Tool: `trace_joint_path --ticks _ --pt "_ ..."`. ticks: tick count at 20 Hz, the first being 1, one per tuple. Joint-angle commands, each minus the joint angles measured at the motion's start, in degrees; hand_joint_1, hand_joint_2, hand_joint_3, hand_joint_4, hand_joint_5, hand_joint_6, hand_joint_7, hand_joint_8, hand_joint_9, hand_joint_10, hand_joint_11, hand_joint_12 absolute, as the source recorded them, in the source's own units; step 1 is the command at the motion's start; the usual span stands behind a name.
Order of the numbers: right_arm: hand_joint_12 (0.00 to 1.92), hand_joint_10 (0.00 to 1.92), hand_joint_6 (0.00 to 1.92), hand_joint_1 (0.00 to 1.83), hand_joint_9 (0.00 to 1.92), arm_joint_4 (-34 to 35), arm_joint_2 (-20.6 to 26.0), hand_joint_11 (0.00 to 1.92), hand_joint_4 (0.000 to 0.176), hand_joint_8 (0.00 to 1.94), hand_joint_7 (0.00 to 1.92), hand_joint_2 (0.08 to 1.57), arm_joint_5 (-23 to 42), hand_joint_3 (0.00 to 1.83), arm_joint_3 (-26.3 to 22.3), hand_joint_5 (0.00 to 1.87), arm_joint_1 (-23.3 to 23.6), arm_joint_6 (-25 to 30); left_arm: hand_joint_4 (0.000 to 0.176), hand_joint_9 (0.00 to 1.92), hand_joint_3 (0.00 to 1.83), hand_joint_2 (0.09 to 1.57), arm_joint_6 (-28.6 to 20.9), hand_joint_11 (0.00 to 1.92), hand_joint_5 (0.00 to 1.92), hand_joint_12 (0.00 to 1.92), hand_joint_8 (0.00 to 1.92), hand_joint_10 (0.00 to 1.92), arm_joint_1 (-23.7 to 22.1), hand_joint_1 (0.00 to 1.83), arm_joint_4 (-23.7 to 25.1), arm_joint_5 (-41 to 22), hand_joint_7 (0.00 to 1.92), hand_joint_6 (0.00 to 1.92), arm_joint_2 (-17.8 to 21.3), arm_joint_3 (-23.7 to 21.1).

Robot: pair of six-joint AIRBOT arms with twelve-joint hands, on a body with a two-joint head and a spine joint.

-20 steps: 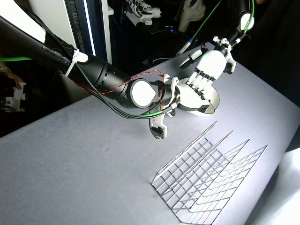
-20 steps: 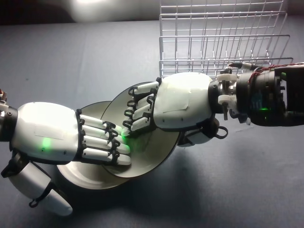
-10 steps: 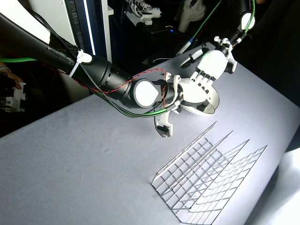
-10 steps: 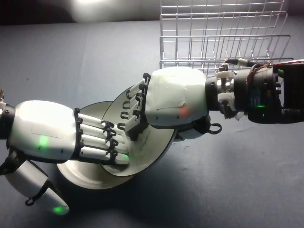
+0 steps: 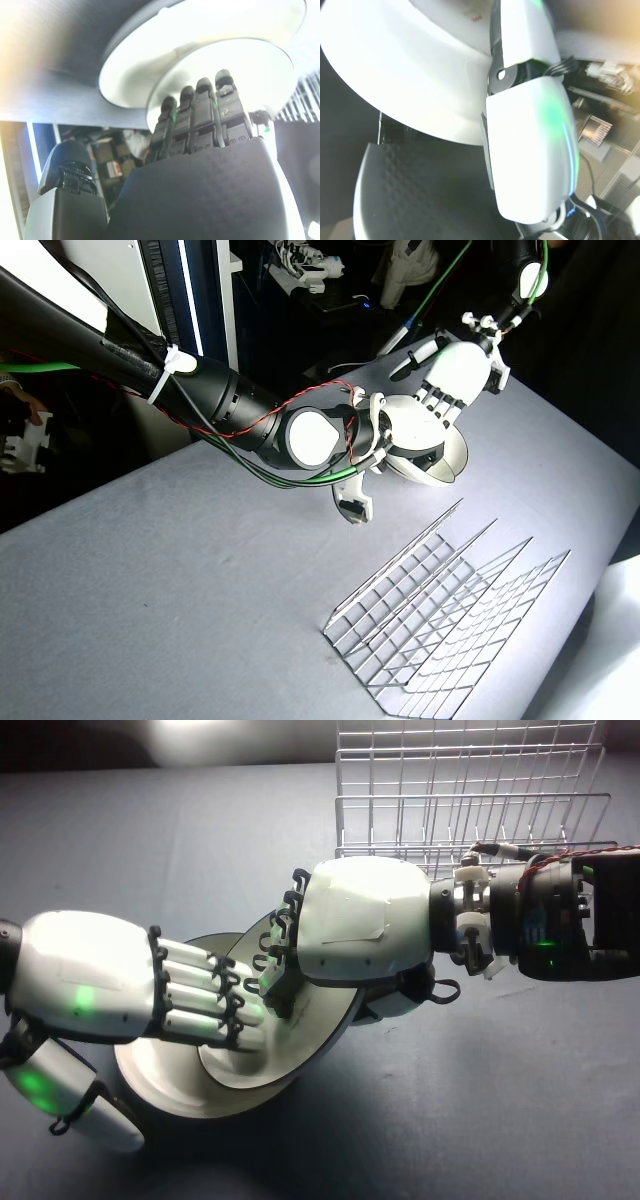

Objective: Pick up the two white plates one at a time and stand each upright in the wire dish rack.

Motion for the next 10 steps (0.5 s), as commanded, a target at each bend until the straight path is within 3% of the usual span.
trace_joint_path --ticks 1,10 --pt "1.43 0.66 0.57 1.50 1.21 0.4 0.1 0.90 0.000 0.42 1.23 1.02 -1.2 0.00 0.2 1.12 -0.1 0.3 0.000 0.00 0.00 1.16 0.1 0.00 0.00 0.00 0.00 0.00 -0.9 0.00 -3.4 -2.7 0.00 0.00 0.8 0.1" --pt "1.41 0.68 0.68 1.50 1.18 6.2 2.1 0.90 0.000 0.49 1.21 1.03 1.0 0.00 -1.3 1.06 4.2 0.3 0.000 0.00 0.00 1.16 2.7 0.02 0.01 0.01 0.00 0.00 -3.4 0.00 -3.4 0.8 0.00 0.00 5.4 -0.3"
